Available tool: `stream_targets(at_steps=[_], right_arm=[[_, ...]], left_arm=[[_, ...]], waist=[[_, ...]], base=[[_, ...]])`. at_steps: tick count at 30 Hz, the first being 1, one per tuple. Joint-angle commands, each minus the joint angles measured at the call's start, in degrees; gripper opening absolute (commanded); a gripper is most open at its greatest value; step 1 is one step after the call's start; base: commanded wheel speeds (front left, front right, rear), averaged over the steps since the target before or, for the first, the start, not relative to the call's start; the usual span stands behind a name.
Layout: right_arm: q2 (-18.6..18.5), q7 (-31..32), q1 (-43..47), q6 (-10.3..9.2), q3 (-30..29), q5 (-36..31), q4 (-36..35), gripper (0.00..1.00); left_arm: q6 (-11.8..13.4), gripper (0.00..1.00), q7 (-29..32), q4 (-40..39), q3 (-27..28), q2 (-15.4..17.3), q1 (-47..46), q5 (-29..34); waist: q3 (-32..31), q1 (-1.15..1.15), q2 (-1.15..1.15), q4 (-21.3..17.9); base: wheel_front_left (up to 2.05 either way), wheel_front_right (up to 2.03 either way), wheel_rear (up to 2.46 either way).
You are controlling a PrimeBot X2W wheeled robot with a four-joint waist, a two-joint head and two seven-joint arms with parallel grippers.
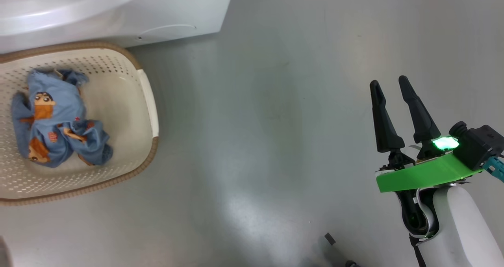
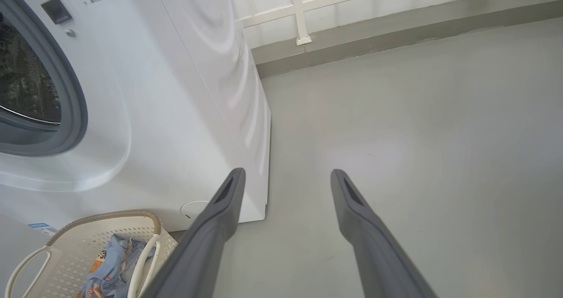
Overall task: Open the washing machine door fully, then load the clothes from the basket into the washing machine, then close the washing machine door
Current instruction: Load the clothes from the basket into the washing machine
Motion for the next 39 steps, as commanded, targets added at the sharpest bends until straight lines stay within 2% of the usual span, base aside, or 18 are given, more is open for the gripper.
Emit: stream_targets(at_steps=[1, 7, 23, 31, 39], right_arm=[[-0.65, -0.27, 0.34, 0.09, 0.96, 0.15, -1.32, 1.00], [-1.89, -0.27, 0.13, 0.09, 0.87, -0.15, -1.20, 1.00], [-5.67, -0.27, 4.43, 0.09, -0.01, -0.45, 0.85, 1.00], [-6.91, -0.27, 7.75, 0.09, -0.56, -0.35, 1.70, 1.00], [-7.34, -0.27, 11.61, 0.09, -0.78, -0.15, 2.21, 1.00]], left_arm=[[-0.05, 1.00, -0.29, -1.88, 1.22, 2.28, 1.61, 0.88], [-0.13, 1.00, -0.29, -4.93, 3.27, -0.10, 8.04, 1.03], [-0.15, 1.00, -0.29, -15.85, 5.19, -7.42, 30.98, 0.56], [-0.15, 1.00, -0.29, -18.99, 4.41, -8.99, 39.02, 1.82], [-0.15, 1.00, -0.29, -22.79, 4.82, -9.80, 48.80, 2.49]], waist=[[-0.68, 0.00, 0.00, 0.61], [-2.92, 0.00, 0.00, 2.12], [-12.98, 0.00, 0.00, 9.58], [-17.67, 0.00, 0.00, 12.25], [-22.71, 0.00, 0.00, 13.00]], base=[[0.00, 0.00, 0.00], [0.00, 0.00, 0.00], [0.00, 0.00, 0.00], [0.00, 0.00, 0.00], [0.00, 0.00, 0.00]])
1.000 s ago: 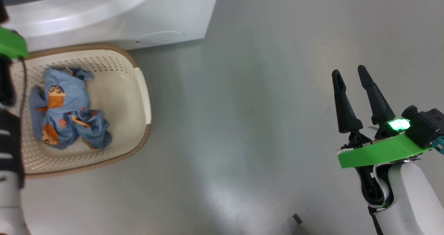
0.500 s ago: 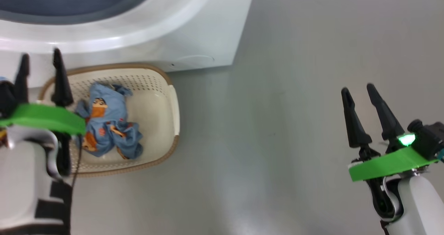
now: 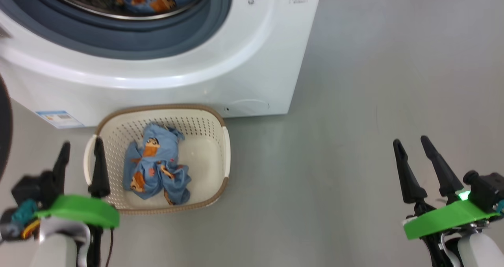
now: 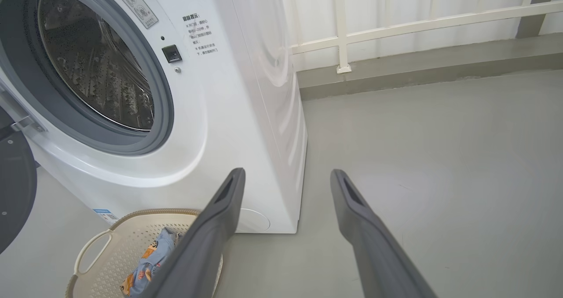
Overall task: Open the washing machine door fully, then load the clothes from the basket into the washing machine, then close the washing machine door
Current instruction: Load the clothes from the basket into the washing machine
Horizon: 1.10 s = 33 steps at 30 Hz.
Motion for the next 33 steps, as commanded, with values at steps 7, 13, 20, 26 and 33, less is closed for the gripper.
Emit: stream_targets(at_steps=[7, 13, 20, 26, 33], right_arm=[[-1.08, -0.27, 4.78, 0.09, 0.11, 0.24, -1.06, 1.00], [-1.33, -0.27, 8.35, 0.09, -0.78, 0.31, -1.11, 1.00], [-1.33, -0.27, 11.82, 0.09, -1.30, 0.33, -0.79, 1.00], [-1.31, -0.27, 13.51, 0.09, -2.18, 0.31, -1.36, 1.00], [-1.25, -0.27, 13.57, 0.09, -2.53, 0.14, -1.62, 1.00]], left_arm=[[-0.09, 1.00, -0.32, -4.96, 2.69, 0.70, 8.11, -0.01], [-0.09, 1.00, -0.32, -7.81, 3.51, 0.14, 12.98, -0.31], [-0.09, 1.00, -0.32, -11.00, 3.74, -0.05, 19.27, -0.26], [-0.09, 1.00, -0.32, -13.93, 4.29, -0.68, 22.59, 0.09], [-0.09, 1.00, -0.32, -14.90, 4.39, -1.18, 23.15, 0.33]], waist=[[-5.97, 0.00, 0.00, 1.21], [-8.65, 0.00, 0.00, 1.48], [-11.99, 0.00, 0.00, 1.90], [-12.45, 0.00, 0.00, 2.63], [-12.09, 0.00, 0.00, 2.80]], base=[[0.00, 0.00, 0.00], [0.00, 0.00, 0.00], [0.00, 0.00, 0.00], [0.00, 0.00, 0.00], [0.00, 0.00, 0.00]])
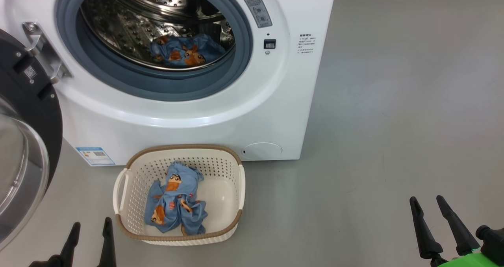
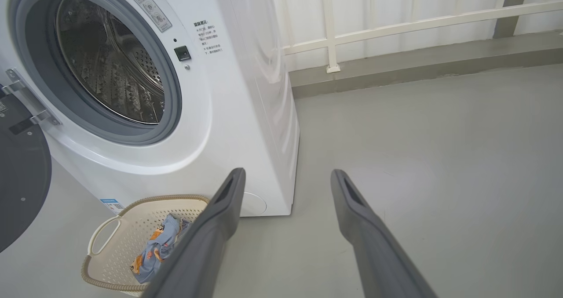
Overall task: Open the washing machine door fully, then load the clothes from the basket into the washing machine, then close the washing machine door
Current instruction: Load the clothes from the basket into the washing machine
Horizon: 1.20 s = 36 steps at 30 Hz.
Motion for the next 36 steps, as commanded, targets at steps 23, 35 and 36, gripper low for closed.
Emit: stream_targets(at_steps=[23, 35, 36], right_arm=[[0.12, -0.27, -4.09, 0.09, 1.55, -0.26, -2.29, 1.00], [1.10, -0.27, -11.64, 0.09, 2.48, -0.30, -3.24, 1.00], [1.22, -0.27, -12.14, 0.09, 2.59, -0.29, -3.25, 1.00]], left_arm=[[-0.09, 1.00, -0.37, -1.05, 2.74, -0.42, -4.70, 0.59], [-0.09, 1.00, -0.37, 7.07, 0.22, 1.79, -15.88, -1.17], [-0.09, 1.00, -0.37, 8.13, 0.02, 2.06, -16.86, -1.48]], waist=[[5.10, 0.00, 0.00, -1.00], [14.98, 0.00, 0.00, -2.46], [15.70, 0.00, 0.00, -2.66]], base=[[0.00, 0.00, 0.00], [0.00, 0.00, 0.00], [0.00, 0.00, 0.00]])
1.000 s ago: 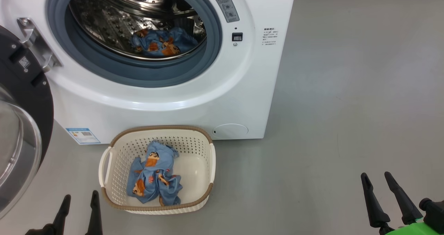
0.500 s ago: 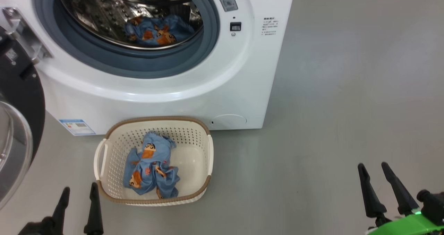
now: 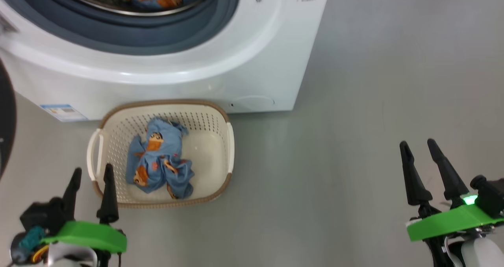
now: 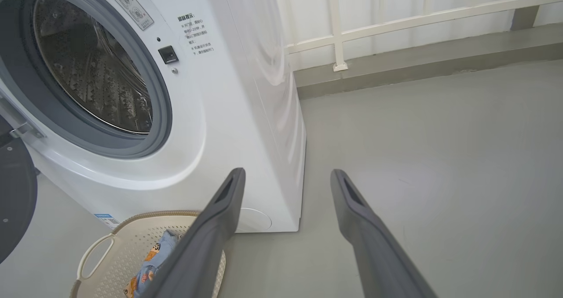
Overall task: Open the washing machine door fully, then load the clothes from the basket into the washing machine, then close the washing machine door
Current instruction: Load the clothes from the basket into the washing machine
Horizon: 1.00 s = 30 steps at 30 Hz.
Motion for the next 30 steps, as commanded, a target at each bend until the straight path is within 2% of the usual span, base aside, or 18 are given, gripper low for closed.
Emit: stream_targets(at_steps=[1, 30], right_arm=[[-0.28, -0.27, -1.73, 0.09, 1.51, -0.29, -1.49, 1.00], [3.29, -0.27, -12.26, 0.09, 4.42, 0.16, -2.66, 1.00]], left_arm=[[-0.09, 1.00, -0.37, 1.19, 1.23, 2.19, -3.08, -0.89], [-0.09, 1.00, -0.37, 31.40, -9.50, 10.86, -29.20, -6.34]], waist=[[3.90, 0.00, 0.00, -1.11], [22.77, 0.00, 0.00, -7.93]], base=[[0.00, 0.00, 0.00], [0.00, 0.00, 0.00]])
